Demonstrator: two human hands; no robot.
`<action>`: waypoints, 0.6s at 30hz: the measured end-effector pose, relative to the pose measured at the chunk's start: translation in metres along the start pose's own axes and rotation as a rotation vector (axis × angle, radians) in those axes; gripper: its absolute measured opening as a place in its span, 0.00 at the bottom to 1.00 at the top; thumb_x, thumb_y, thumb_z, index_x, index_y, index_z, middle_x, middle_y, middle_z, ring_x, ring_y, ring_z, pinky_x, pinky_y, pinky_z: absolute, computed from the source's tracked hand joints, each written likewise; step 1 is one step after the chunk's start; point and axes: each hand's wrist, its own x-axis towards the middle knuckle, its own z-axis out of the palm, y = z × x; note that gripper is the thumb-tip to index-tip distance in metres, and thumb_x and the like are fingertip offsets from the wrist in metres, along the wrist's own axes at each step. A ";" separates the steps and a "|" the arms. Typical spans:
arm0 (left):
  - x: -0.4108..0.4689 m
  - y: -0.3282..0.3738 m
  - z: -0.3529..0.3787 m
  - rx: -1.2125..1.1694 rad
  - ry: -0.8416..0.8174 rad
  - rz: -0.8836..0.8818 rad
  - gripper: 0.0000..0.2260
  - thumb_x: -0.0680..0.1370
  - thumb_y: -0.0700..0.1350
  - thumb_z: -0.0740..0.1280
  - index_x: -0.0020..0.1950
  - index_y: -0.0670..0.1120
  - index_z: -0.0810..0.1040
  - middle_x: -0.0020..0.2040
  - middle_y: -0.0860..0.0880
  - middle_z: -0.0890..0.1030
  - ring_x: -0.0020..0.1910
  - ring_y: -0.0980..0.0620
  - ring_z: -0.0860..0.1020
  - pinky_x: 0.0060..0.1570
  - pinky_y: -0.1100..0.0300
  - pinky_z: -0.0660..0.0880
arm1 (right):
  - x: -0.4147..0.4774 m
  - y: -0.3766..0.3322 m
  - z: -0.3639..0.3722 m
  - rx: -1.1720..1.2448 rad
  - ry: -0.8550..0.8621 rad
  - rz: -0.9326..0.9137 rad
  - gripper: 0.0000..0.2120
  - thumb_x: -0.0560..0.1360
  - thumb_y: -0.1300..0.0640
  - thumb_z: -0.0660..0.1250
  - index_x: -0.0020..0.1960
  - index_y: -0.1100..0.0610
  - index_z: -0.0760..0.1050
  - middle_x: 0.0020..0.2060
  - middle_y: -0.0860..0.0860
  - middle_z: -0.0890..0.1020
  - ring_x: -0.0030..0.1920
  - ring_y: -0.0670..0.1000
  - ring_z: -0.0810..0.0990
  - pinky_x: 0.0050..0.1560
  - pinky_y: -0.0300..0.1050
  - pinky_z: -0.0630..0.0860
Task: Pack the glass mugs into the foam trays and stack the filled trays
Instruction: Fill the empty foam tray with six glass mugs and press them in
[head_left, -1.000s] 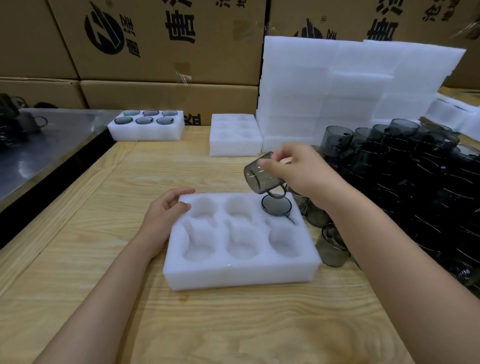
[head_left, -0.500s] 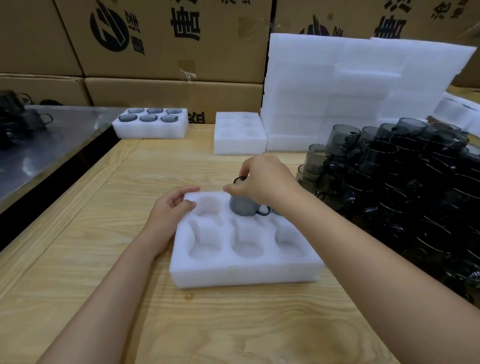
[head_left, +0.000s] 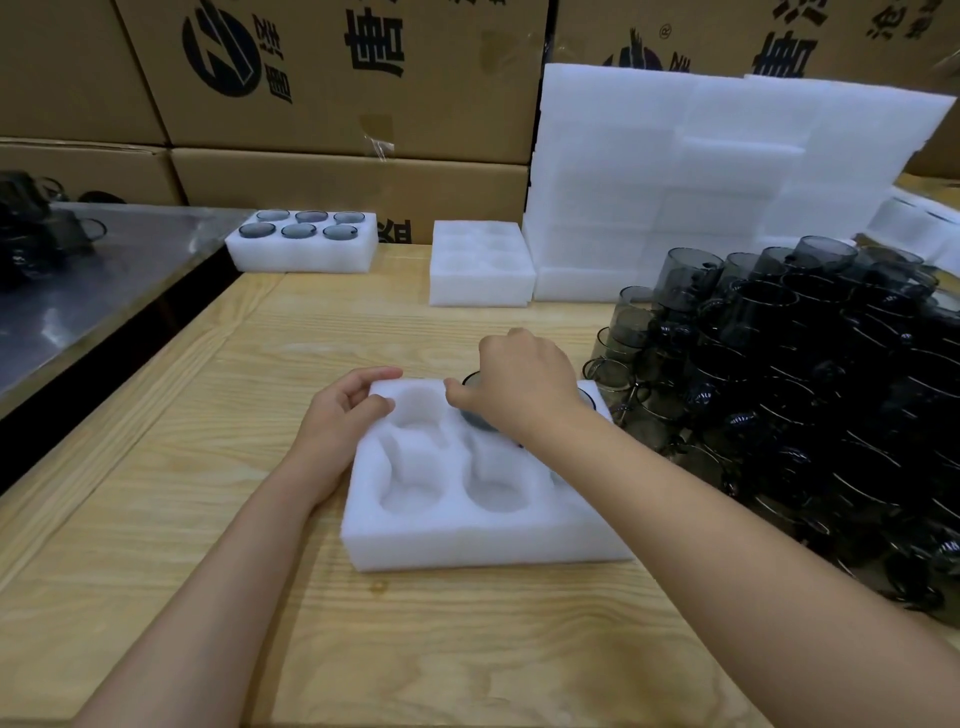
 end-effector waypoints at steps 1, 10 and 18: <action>0.000 0.000 0.000 0.001 0.002 -0.002 0.15 0.77 0.33 0.62 0.56 0.48 0.80 0.36 0.52 0.82 0.35 0.53 0.80 0.34 0.62 0.77 | -0.002 0.000 0.003 -0.004 0.004 0.003 0.20 0.74 0.41 0.62 0.51 0.58 0.75 0.41 0.52 0.67 0.41 0.55 0.66 0.41 0.44 0.63; -0.001 0.000 0.001 0.011 0.006 0.005 0.14 0.77 0.33 0.62 0.57 0.47 0.79 0.40 0.51 0.83 0.38 0.53 0.81 0.36 0.60 0.78 | -0.005 0.010 0.021 0.013 0.005 -0.189 0.32 0.77 0.35 0.49 0.69 0.58 0.65 0.68 0.54 0.68 0.70 0.55 0.60 0.66 0.49 0.57; 0.000 -0.002 -0.001 -0.007 -0.011 -0.004 0.15 0.78 0.34 0.62 0.58 0.48 0.80 0.43 0.48 0.83 0.38 0.53 0.81 0.34 0.61 0.77 | -0.003 0.011 0.034 0.003 -0.363 -0.225 0.37 0.74 0.30 0.38 0.77 0.48 0.39 0.77 0.44 0.41 0.74 0.47 0.31 0.69 0.55 0.25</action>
